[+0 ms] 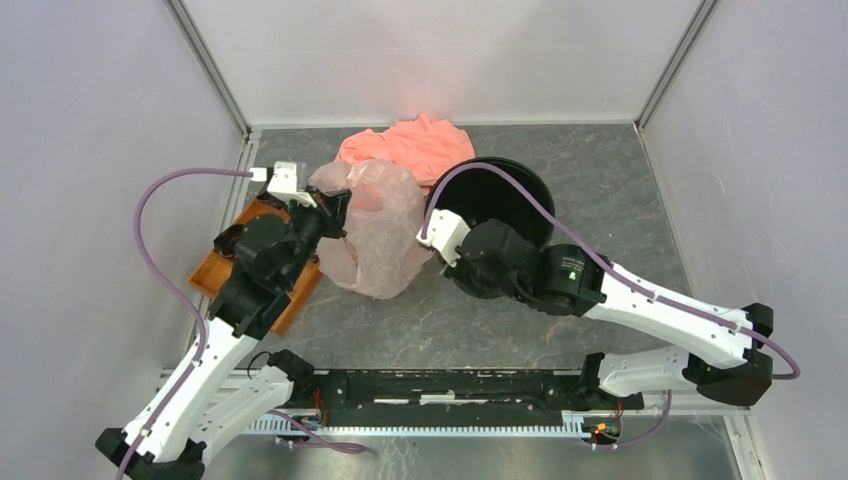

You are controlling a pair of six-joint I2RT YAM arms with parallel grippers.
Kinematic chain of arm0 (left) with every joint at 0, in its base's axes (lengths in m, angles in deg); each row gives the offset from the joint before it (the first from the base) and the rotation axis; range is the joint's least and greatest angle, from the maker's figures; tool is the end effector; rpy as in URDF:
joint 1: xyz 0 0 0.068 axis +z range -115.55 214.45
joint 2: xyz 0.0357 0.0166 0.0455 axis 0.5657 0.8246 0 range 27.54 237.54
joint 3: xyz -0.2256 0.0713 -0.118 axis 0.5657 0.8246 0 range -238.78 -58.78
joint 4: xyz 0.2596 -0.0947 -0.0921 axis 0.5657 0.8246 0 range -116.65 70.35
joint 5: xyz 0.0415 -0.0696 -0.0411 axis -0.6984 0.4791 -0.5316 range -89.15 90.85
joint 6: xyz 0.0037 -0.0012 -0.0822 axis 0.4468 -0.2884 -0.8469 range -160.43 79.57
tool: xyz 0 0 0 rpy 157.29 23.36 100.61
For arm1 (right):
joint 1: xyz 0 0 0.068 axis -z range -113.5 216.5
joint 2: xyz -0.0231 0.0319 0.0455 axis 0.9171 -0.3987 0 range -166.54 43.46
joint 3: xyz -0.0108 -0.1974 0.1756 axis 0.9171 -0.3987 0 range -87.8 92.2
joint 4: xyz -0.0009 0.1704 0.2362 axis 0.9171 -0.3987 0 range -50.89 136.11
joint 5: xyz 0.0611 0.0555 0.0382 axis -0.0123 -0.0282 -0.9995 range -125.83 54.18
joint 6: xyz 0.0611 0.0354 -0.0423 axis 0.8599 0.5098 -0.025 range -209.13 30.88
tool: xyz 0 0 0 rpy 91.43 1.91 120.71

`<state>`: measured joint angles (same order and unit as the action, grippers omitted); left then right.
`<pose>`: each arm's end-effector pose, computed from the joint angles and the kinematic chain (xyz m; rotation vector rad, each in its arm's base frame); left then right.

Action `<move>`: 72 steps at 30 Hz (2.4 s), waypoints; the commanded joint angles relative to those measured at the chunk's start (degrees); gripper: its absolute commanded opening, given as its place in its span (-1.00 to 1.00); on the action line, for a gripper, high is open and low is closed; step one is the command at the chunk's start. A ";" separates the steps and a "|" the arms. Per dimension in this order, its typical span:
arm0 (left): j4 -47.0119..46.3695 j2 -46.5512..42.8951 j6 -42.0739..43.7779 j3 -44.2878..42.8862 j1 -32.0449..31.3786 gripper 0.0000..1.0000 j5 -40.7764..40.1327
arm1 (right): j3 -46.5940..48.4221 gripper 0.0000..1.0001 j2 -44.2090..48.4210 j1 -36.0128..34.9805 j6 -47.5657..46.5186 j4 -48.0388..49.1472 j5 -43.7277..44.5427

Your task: Put the trash bags into the trash bin

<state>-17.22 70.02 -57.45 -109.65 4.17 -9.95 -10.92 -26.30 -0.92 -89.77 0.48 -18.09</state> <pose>0.2148 -0.1099 0.3830 0.0372 1.6099 -0.4928 0.1392 0.2779 0.3582 -1.1020 1.9294 0.2994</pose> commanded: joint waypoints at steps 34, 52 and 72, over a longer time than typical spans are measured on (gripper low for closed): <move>-23.04 21.75 -27.27 -39.10 -0.70 -0.96 30.37 | -19.49 0.28 36.88 -7.24 3.41 27.31 23.20; -26.56 36.86 -18.63 -47.45 -23.15 -0.96 19.68 | -21.62 0.28 47.61 -7.26 3.19 24.06 26.72; -17.16 18.56 -14.45 -10.94 -22.97 -0.96 -12.77 | -27.37 0.32 35.67 -7.28 4.51 24.37 31.63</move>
<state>-34.55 91.05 -75.30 -120.54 -18.89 -17.78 -39.81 14.07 -8.02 -85.70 24.50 9.63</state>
